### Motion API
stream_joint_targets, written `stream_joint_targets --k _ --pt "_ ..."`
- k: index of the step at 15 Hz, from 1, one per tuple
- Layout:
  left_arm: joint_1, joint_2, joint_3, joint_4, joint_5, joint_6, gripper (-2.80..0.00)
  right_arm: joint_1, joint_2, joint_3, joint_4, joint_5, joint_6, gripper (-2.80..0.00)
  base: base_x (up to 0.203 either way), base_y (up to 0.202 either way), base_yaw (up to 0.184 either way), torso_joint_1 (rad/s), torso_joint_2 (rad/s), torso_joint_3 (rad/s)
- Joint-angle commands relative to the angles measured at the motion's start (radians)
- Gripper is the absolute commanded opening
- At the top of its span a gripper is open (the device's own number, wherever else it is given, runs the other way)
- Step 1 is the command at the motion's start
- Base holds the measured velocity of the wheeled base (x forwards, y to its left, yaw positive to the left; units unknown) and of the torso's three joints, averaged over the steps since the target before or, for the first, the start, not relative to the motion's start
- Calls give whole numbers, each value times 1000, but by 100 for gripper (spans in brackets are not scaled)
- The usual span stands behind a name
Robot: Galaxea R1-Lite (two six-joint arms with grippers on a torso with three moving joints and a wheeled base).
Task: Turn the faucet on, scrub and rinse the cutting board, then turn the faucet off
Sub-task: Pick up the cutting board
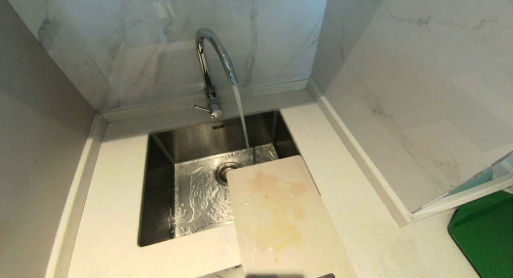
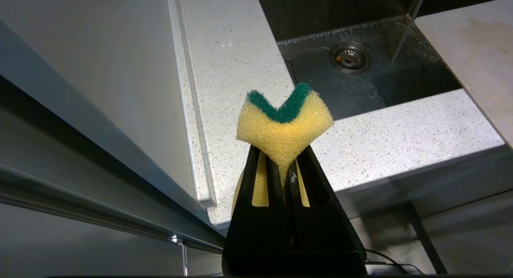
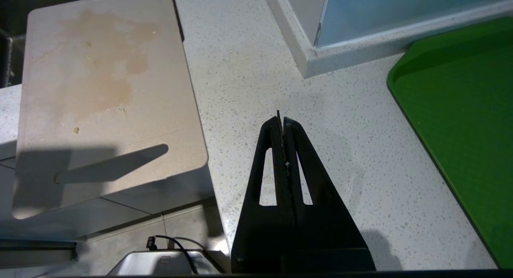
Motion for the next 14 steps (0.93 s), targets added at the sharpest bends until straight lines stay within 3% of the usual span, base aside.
stream_joint_targets --k 1,4,14 --pt "0 -3 2 0 0 0 -280 0 0 -13 26 -2 2 -280 0 0 0 0 0 0" --pt "0 -3 2 0 0 0 -280 0 0 -74 175 1 6 -280 0 0 0 0 0 0" --pt "0 -3 2 0 0 0 -280 0 0 -47 114 -8 7 -280 0 0 0 0 0 0"
